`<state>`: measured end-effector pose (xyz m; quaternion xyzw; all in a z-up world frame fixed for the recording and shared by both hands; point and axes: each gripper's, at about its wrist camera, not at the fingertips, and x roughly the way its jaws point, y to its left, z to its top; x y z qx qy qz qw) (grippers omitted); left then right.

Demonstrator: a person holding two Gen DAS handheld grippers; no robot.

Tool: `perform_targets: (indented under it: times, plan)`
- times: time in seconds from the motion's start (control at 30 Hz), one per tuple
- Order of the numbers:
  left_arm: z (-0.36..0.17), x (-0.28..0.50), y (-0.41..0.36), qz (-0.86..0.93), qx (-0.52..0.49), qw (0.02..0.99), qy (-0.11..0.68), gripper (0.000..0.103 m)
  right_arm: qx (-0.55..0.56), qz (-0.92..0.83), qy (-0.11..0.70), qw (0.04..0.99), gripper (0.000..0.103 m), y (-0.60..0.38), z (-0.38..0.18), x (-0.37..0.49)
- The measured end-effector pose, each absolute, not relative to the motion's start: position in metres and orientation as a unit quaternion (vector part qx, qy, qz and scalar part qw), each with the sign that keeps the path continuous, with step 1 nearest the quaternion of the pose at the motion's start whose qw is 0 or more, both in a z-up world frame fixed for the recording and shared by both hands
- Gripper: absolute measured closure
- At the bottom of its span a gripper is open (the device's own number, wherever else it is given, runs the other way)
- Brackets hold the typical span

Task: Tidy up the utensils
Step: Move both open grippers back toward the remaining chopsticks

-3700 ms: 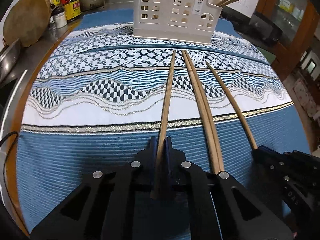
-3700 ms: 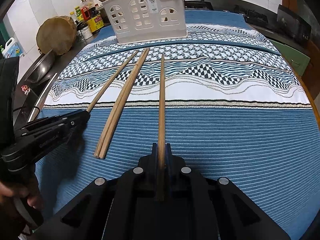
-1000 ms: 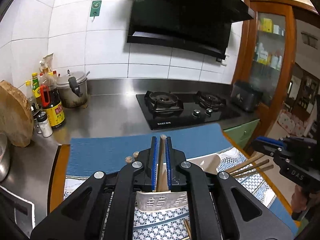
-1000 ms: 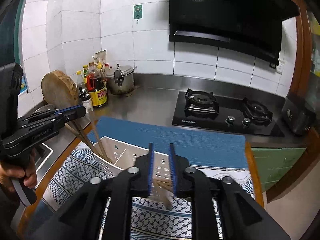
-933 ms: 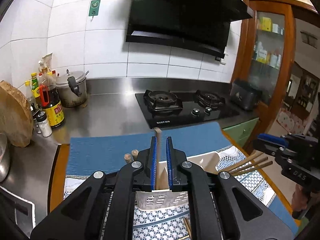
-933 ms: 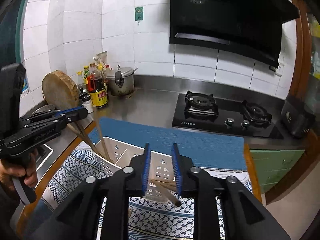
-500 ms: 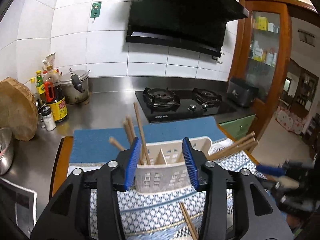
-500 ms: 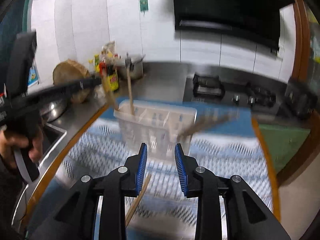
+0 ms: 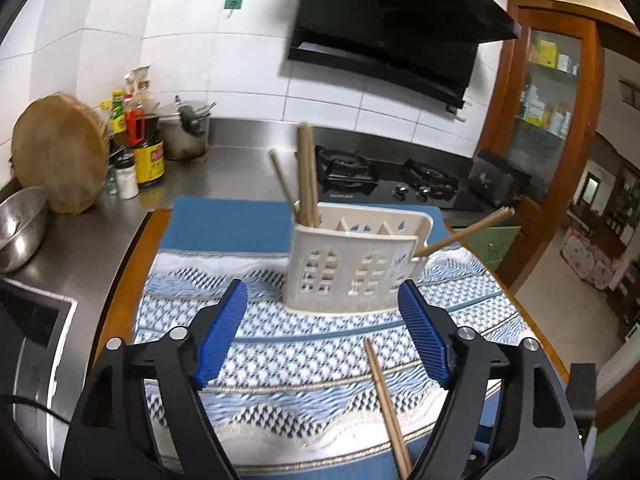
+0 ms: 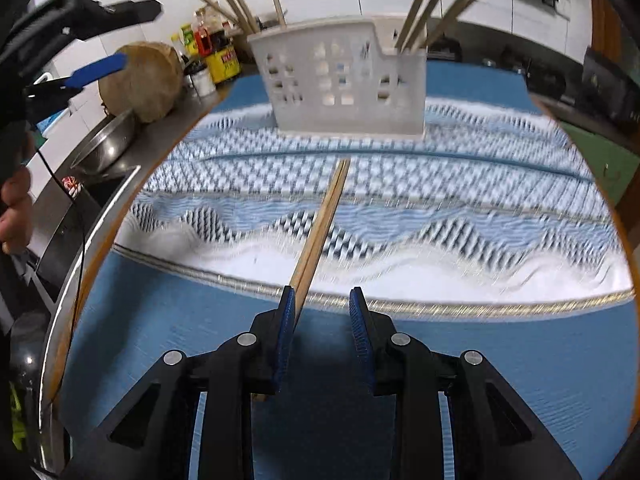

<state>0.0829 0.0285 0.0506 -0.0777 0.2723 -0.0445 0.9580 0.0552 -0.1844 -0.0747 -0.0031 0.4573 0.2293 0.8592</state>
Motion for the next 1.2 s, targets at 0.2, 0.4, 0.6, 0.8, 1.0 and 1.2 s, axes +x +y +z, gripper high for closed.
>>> perform_targets:
  times: [0.2,0.4,0.6,0.8,1.0,1.2]
  plan:
    - [0.038,0.064,0.037,-0.021,-0.063,0.958,0.281,0.021,0.023,0.229,0.484,0.844,0.076,-0.178,-0.090,0.056]
    - [0.029,0.058,0.045,-0.012,-0.065,0.955,0.289,0.020,0.030,0.217,0.501,0.837,0.078,-0.173,-0.100,0.054]
    - [0.021,0.058,0.053,-0.010,-0.076,0.952,0.295,0.020,0.020,0.198,0.506,0.839,0.079,-0.168,-0.103,0.052]
    - [0.017,0.058,0.054,-0.011,-0.077,0.951,0.299,0.020,0.013,0.193,0.509,0.839,0.084,-0.160,-0.103,0.053]
    - [0.012,0.057,0.055,-0.008,-0.078,0.950,0.303,0.019,0.004,0.192,0.516,0.834,0.086,-0.154,-0.103,0.051]
    - [0.011,0.057,0.056,-0.004,-0.081,0.949,0.306,0.018,-0.006,0.188,0.512,0.838,0.094,-0.152,-0.104,0.052]
